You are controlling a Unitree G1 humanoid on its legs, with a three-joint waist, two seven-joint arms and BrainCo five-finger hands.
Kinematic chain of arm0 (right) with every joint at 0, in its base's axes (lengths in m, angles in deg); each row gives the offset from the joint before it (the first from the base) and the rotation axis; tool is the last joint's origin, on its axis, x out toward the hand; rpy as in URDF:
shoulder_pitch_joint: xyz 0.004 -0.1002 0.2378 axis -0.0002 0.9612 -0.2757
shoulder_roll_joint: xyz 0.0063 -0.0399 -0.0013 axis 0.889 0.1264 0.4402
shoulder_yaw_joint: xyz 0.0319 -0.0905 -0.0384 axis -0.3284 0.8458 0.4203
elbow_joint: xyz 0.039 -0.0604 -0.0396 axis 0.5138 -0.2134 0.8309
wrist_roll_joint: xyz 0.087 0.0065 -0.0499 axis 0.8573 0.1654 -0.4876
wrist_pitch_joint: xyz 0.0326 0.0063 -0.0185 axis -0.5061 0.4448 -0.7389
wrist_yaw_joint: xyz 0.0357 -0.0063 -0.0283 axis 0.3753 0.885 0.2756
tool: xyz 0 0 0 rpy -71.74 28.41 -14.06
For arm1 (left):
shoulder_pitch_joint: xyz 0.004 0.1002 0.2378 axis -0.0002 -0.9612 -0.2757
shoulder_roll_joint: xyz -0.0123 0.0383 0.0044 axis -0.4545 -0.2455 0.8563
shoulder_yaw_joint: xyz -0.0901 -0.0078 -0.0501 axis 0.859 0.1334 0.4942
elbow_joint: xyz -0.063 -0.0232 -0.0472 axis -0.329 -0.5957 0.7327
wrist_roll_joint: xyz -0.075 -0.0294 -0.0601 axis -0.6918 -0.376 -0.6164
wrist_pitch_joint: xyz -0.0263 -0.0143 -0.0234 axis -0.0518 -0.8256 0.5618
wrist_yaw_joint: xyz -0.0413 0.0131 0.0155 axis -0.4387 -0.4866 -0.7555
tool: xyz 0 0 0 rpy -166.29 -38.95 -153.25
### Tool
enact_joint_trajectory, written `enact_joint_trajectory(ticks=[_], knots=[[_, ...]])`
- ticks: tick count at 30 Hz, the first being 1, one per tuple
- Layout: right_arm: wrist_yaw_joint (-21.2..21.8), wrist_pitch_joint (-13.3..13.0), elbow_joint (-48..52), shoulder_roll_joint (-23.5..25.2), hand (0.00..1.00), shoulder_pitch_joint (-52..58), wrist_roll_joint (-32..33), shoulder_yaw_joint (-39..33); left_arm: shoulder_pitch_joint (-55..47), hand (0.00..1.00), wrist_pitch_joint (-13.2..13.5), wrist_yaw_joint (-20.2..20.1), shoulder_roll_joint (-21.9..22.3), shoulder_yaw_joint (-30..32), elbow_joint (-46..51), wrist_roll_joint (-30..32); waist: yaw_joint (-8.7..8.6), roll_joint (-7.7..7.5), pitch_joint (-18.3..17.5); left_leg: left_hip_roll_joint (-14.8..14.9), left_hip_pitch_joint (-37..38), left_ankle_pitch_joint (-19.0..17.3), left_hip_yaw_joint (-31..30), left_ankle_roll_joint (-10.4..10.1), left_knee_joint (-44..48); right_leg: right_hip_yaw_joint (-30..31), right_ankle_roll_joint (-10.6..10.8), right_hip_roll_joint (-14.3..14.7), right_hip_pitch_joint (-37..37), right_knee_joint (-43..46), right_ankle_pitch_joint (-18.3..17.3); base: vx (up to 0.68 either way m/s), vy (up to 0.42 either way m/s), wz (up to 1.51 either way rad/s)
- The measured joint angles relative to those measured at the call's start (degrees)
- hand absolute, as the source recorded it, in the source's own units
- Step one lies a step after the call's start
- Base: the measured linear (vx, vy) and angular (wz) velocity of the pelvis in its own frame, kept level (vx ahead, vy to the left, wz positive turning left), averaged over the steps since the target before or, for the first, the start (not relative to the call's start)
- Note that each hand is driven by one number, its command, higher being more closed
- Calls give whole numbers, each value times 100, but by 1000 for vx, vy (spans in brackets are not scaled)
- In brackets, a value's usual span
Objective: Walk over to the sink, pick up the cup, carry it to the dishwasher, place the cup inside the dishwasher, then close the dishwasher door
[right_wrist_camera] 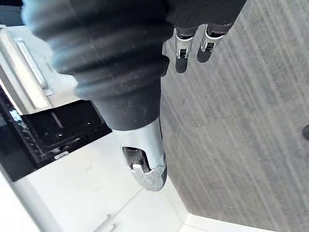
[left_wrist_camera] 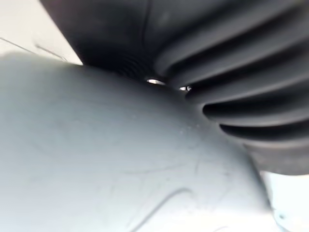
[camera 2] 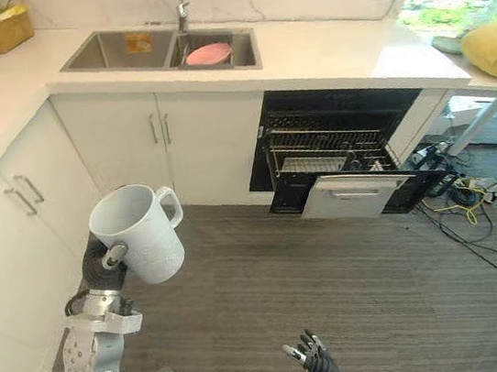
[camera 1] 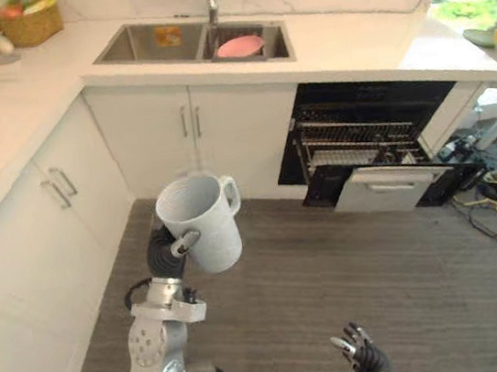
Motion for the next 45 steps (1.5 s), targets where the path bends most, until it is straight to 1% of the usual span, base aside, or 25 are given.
enact_joint_trajectory(ticks=[1,2,3,4,6,8,10,11,12,14,18,19,20,21,22,23,25,27,29,31,34,36,41,44,45], knots=[[0,-38,2,79,0,-49,-2,-65,22,100,-17,-40,-21,5,228,94,66,3,11,-2,415,-95,300,17,-332,-641,672,-272,-631,1124,646,254,78,-118],[0,-45,-1,119,0,-69,-10,-89,24,100,-21,-34,-24,3,286,157,72,55,43,9,644,-153,476,72,-479,-930,555,-457,-937,1665,765,268,90,-131],[11,-50,15,138,0,-124,-75,-60,60,100,-73,-17,-1,-26,264,308,34,54,17,29,1067,-220,681,72,-707,-1595,-16,-768,-1415,2367,377,175,65,-93],[-3,-48,20,124,0,-67,-89,38,99,100,-132,14,-9,-97,147,436,-122,168,35,120,1340,-279,826,44,-891,-2244,-315,-986,-1778,2493,-67,183,51,-63],[-150,-35,310,128,0,-62,-26,240,159,100,-246,47,-16,-164,45,534,-302,266,-12,304,1675,-347,991,-63,-1061,-2874,-331,-1113,-2262,1998,-494,243,-14,-42],[-476,-32,900,142,0,-54,18,595,205,100,-251,73,-67,-237,-39,534,-403,239,-12,547,1863,-447,1207,-295,-1067,-3536,-358,-1154,-2540,473,-436,347,-111,-56],[-665,-31,1388,172,0,20,126,820,190,100,-256,90,-162,-232,-164,533,-429,176,-21,563,2093,-531,1313,-437,-1082,-3716,-419,-1114,-2543,-905,233,437,-155,-46],[-824,-18,1888,163,0,177,135,980,183,100,-251,86,-207,-209,-296,536,-481,133,-7,523,2262,-749,1200,-588,-997,-3664,-723,-1005,-2350,-1726,1250,453,-144,-50],[-892,9,2053,86,0,173,135,994,148,100,-283,100,-150,-241,-365,538,-451,323,-9,648,2289,-788,1064,-567,-1015,-3665,-742,-829,-2314,-1763,1322,382,-128,-70],[-948,-88,2899,47,0,183,172,926,159,100,-259,97,10,-281,-362,581,-483,644,110,767,2403,-818,888,-490,-1034,-3520,-742,-525,-2285,-1818,1046,266,-104,-63],[-919,-288,3663,73,0,311,187,848,181,100,-26,207,108,-321,-356,586,-523,581,197,963,2334,-736,728,-355,-129,-3552,-759,-414,-2173,-1433,444,187,-104,-9],[-873,-294,3857,80,0,343,238,784,152,100,13,247,116,-350,-356,599,-469,582,227,1144,1925,-513,574,-44,936,-3568,-774,-338,-1971,-1611,429,148,-87,-12],[-859,-305,3984,75,0,372,241,742,146,100,25,271,130,-361,-355,627,-436,656,265,1279,1644,-271,465,19,1440,-3585,-772,-254,-1821,-1741,429,185,-63,-19],[-805,-357,4302,68,0,433,251,674,94,100,115,348,162,-394,-340,698,-381,750,306,1601,1154,515,315,29,2530,-3611,-777,-145,-1548,-1788,349,286,15,-17],[-687,-505,4576,63,0,500,308,682,-6,100,223,417,176,-382,-360,711,-344,709,383,1778,694,846,258,-146,3399,-3670,-838,-133,-1383,-1769,217,250,33,-11],[-656,-566,4642,35,0,523,345,663,-63,100,220,451,222,-424,-386,735,-339,767,383,1820,518,699,221,-174,3579,-3685,-849,-111,-1270,-1840,186,282,56,-4],[-602,-695,4732,-88,0,503,396,624,-232,100,229,466,272,-421,-427,810,-267,752,374,1516,166,-47,524,-108,2939,-3561,-854,-244,-960,-2161,179,267,37,-17],[-589,-710,4737,-97,0,477,404,628,-266,100,268,472,271,-350,-544,809,-206,632,343,1034,163,-271,599,-137,1310,-3492,-801,-495,-781,-2437,264,257,61,-27],[-586,-727,4776,-141,0,405,417,650,-290,100,269,506,298,-305,-583,811,-189,608,329,671,337,23,309,-279,-593,-3385,-627,-636,-691,-2627,320,259,115,-28],[-586,-672,4926,-203,0,295,623,707,-323,100,271,612,317,-301,-582,812,-141,607,330,494,495,856,-75,-512,-1943,-3162,-328,-750,-534,-2776,369,352,208,-41],[-602,-679,5214,-181,0,192,809,743,-398,100,284,701,296,-313,-586,812,-135,573,267,365,644,1421,104,-407,-1905,-2942,-67,-908,-350,-2930,346,337,232,-29],[-622,-661,5388,-171,0,-75,855,911,-275,100,334,708,206,-281,-565,803,-131,277,324,185,550,1138,219,-255,-1613,-2787,67,-1113,-329,-3093,416,252,228,-14],[-645,-654,5429,-2,0,-189,848,880,-152,100,317,622,192,-260,-518,793,-112,186,315,-94,621,448,233,-62,-1050,-2775,279,-1392,125,-3304,437,151,185,2],[-709,-633,5417,86,0,184,852,818,-112,100,148,405,194,-268,-544,796,-148,313,315,-154,681,103,240,51,-860,-2711,228,-1508,-355,-2008,217,81,166,-6],[-706,-633,5417,160,0,248,852,807,-101,100,148,346,123,-257,-522,802,-168,310,346,-192,930,110,345,90,-1041,-2563,129,-1628,-920,-815,262,80,182,-33]])
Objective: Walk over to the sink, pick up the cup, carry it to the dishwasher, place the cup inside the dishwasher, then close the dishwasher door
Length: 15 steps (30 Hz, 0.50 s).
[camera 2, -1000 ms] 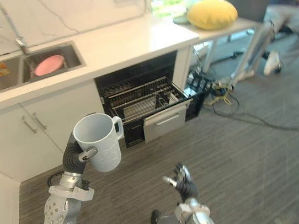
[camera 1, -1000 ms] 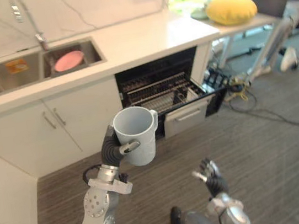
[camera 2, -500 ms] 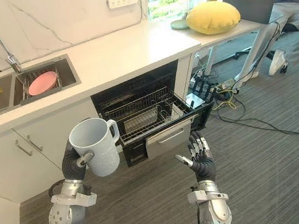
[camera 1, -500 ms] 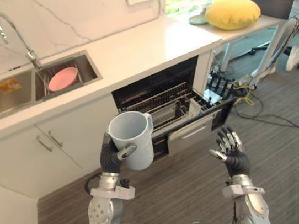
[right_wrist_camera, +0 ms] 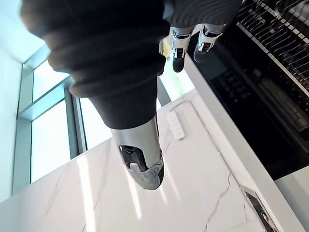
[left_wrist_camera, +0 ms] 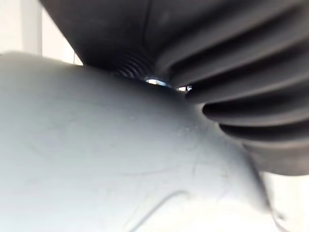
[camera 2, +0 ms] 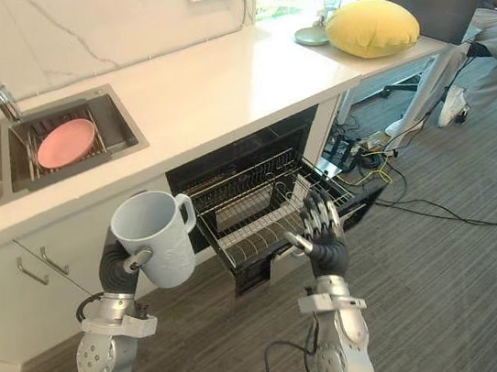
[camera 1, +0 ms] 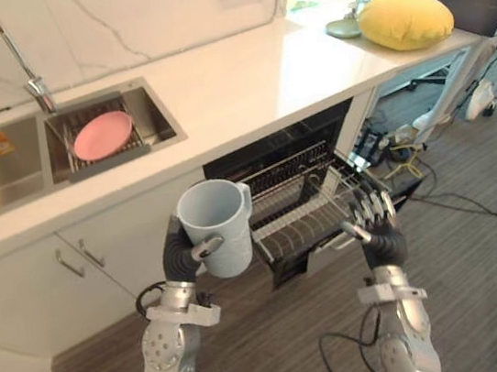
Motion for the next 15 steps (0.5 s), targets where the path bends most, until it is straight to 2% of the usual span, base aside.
enact_joint_trajectory(ticks=[1,2,3,4,5,7,8,9,10,12,15], knots=[[15,-1,0,72,0,-1,-2,19,22,100,-2,-26,-129,13,-2,8,-26,-77,61,-56,266,-5,107,67,-152,21,-233,-153,-423,920,184,110,166,-42],[26,0,-2,97,0,-1,-1,23,26,100,-4,-29,-188,13,-4,11,-40,-94,86,-76,393,-23,158,107,-218,22,-300,-217,-554,1241,229,79,110,-35],[60,-2,-7,133,0,-2,-1,52,38,100,-14,-12,-277,13,-4,69,-99,-115,74,-80,539,-77,203,161,-280,-12,-261,-215,-711,1570,87,103,68,-23],[97,-7,1,133,0,-12,-2,117,80,100,-21,32,-293,24,-1,118,-135,-155,41,-57,664,-81,278,211,-359,-41,-237,-45,-814,1517,-150,112,53,-18],[101,-9,11,133,0,-24,-3,124,113,100,-25,85,-293,25,-1,122,-137,-161,34,-38,692,-85,318,206,-382,-49,-225,59,-858,1383,-247,155,30,-15],[88,-6,105,132,0,-59,-15,338,285,100,-154,234,-302,33,2,116,-172,-142,27,33,691,-77,338,121,-383,-250,-295,492,-916,352,-427,195,-11,-7],[90,-5,161,136,0,-60,-21,390,324,100,-188,252,-301,41,1,108,-178,-134,31,39,686,-77,339,105,-380,-300,-307,565,-903,52,-420,237,-54,-5],[96,-6,284,130,0,-70,-51,469,358,100,-214,265,-300,55,2,108,-196,-136,30,47,687,-94,333,71,-358,-338,-380,714,-834,-619,-242,229,-76,-1],[100,-8,407,101,0,-77,-50,515,362,100,-225,278,-289,59,-26,109,-216,-118,35,55,710,-191,244,-20,-237,-310,-440,863,-652,-1169,315,266,-93,3],[119,-16,472,-54,0,-85,-50,529,334,100,-270,356,-233,0,-24,121,-204,109,47,181,779,-282,75,-74,-180,-320,-491,1015,-397,-1425,492,203,-56,-11],[123,4,553,-277,0,-116,-51,593,366,100,-267,393,-174,-104,-4,255,-145,248,-22,252,931,-323,-180,-133,-325,-302,-513,1160,-111,-1784,510,100,-47,-12]])
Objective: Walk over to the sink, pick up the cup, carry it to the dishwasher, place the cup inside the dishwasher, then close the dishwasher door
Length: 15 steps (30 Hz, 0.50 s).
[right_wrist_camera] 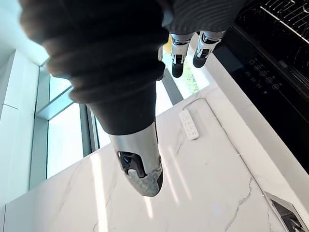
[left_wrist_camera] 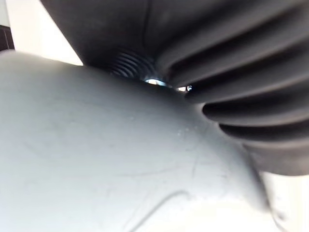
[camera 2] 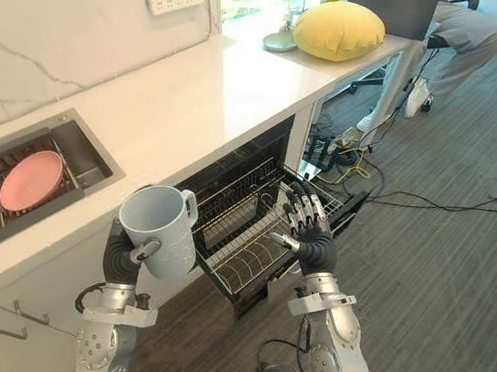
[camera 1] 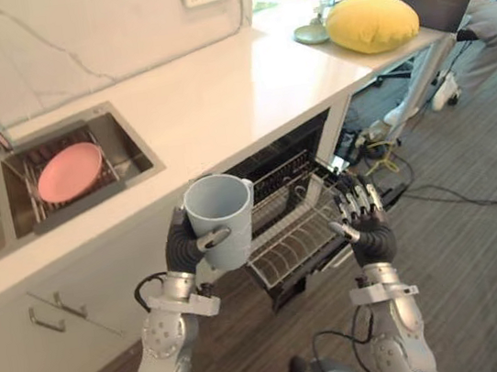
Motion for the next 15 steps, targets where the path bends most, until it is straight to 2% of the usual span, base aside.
enact_joint_trajectory(ticks=[4,8,10,13,15], knots=[[4,149,264,-72,0,-173,116,123,7,100,0,257,94,-21,-3,206,77,11,-19,79,32,-93,39,-38,-132,75,6,151,184,-475,201,10,4,-6],[168,256,351,-77,0,-253,312,202,-10,100,108,681,111,-11,-12,519,165,28,-33,191,-223,-272,18,-157,390,50,14,225,303,-760,313,27,13,3],[224,274,352,-93,0,-390,481,187,1,100,122,933,171,127,-68,667,152,17,-57,61,-318,-111,-2,-298,355,66,8,136,257,-961,464,55,19,-1],[271,289,382,-207,0,-497,505,165,102,100,156,1239,178,299,-115,940,113,80,-95,-107,-76,213,11,-191,-307,162,34,56,246,-1164,597,18,23,-15],[348,389,392,-213,0,-520,505,131,232,100,199,1455,174,306,-121,1060,90,94,-99,-137,47,323,17,-160,-572,183,21,60,257,-1217,644,-13,20,-7]])
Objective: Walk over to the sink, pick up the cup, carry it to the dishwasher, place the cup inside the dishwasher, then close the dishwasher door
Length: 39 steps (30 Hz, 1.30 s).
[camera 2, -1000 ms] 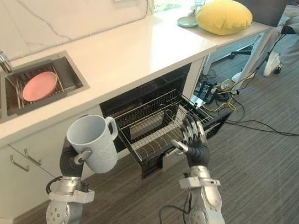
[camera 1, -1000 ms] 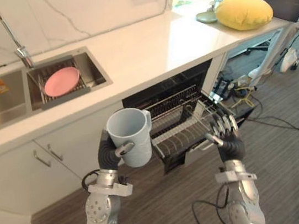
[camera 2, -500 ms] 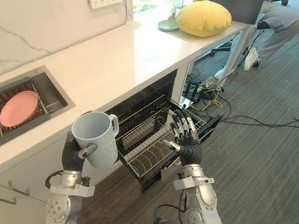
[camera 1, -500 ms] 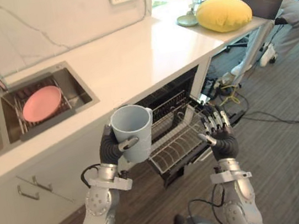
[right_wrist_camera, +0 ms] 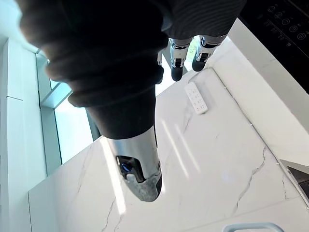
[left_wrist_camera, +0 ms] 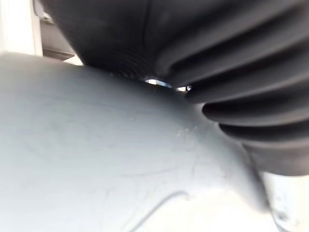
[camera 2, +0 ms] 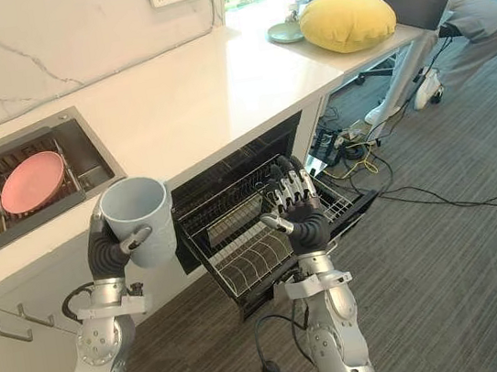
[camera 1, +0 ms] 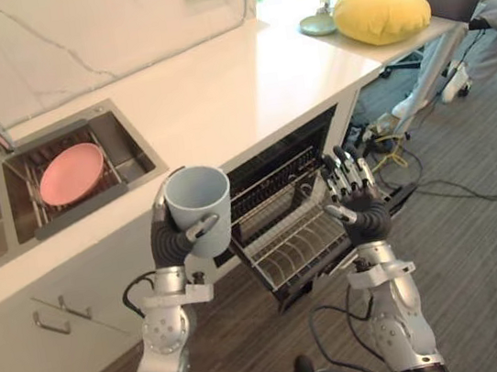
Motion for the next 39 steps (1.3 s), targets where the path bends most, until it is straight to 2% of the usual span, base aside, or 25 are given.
enact_joint_trajectory(ticks=[3,7,11,13,16,19,23,27,32,39], knots=[[40,135,245,12,0,-10,12,25,241,100,84,350,15,-7,-198,52,-24,8,-9,-3,0,31,8,23,-114,65,-9,29,0,-190,150,-60,-1,-11],[27,305,421,25,0,-112,84,44,460,100,49,726,150,-37,-457,506,-65,-16,-15,-2,-6,59,10,83,-206,73,-36,47,-41,-282,218,-83,-8,-5],[6,726,418,18,0,-224,167,135,719,100,-189,1176,163,-166,-620,1081,-77,-41,-54,5,-102,71,96,89,-182,90,-34,47,-125,-284,286,-82,-5,-7],[-6,836,417,13,0,-234,169,250,872,100,-322,1423,172,-258,-716,1284,-62,-51,-59,3,-115,96,144,97,-163,119,-44,46,-178,-283,356,-2,4,-11],[-18,910,417,10,0,-264,175,428,1078,100,-533,1764,223,-312,-1028,1595,-79,-63,-66,-2,-109,99,163,98,-150,144,-36,45,-179,-281,392,-22,18,-6],[-32,1000,417,11,0,-345,192,599,1111,100,-764,2290,228,-362,-1069,2006,-82,-129,-100,-3,-135,90,173,111,-95,164,-24,43,-182,-281,418,-18,15,-2],[-209,1117,418,7,0,-443,229,820,1114,100,-846,2788,219,-416,-1071,2606,-31,-259,-175,-16,-194,95,216,119,-74,213,-6,29,-217,-283,461,-49,27,-5],[-227,1142,418,-2,0,-444,284,1015,1164,100,-975,2997,214,-559,-1122,3284,-5,-329,-216,-34,-203,92,284,137,-77,256,2,10,-227,-284,475,-46,28,-7],[-262,1379,418,-147,0,-585,409,1217,1287,100,-1124,2995,206,-786,-1256,3923,-29,-335,-220,-42,-214,95,324,141,-77,297,0,9,-265,-284,476,-15,16,-4],[-435,1516,416,-259,0,-879,452,1332,1404,100,-1279,2996,199,-1002,-1356,4532,-19,-336,-222,-46,-220,108,331,140,-68,330,0,15,-332,-276,528,4,5,-1]])
